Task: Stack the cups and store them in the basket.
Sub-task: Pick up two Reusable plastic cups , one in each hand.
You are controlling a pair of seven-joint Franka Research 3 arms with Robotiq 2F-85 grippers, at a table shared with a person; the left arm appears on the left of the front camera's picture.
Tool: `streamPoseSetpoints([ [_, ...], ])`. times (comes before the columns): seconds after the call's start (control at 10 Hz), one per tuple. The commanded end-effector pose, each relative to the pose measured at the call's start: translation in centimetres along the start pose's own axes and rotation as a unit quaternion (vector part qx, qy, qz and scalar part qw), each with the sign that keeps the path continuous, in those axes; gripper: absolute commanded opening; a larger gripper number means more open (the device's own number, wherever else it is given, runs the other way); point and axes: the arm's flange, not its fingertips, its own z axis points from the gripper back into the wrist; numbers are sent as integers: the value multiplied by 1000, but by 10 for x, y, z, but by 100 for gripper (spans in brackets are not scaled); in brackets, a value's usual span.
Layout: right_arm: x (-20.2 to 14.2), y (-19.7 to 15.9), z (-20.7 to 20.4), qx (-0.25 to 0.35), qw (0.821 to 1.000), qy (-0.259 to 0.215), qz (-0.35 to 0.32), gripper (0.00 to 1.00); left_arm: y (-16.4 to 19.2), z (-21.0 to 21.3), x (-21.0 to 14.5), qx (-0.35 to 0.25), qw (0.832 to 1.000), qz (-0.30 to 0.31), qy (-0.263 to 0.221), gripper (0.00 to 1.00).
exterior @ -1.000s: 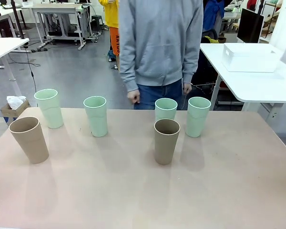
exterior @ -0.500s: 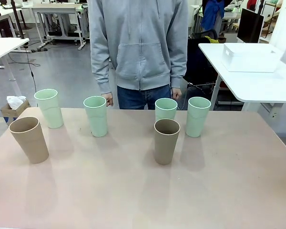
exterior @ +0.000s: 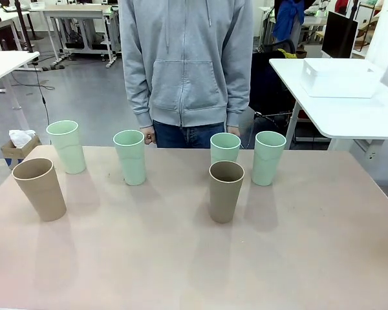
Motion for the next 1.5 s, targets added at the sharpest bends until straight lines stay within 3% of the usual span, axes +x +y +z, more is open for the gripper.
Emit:
streamPoseSetpoints([
  [0.0, 0, -3, 1, 6, 1000, -10, 10, 100, 2, 1, 2, -3, 1000, -9, -8, 100],
  [1.4, 0, -3, 1, 6, 1000, -10, 10, 100, 2, 1, 2, -3, 1000, -9, -8, 100],
])
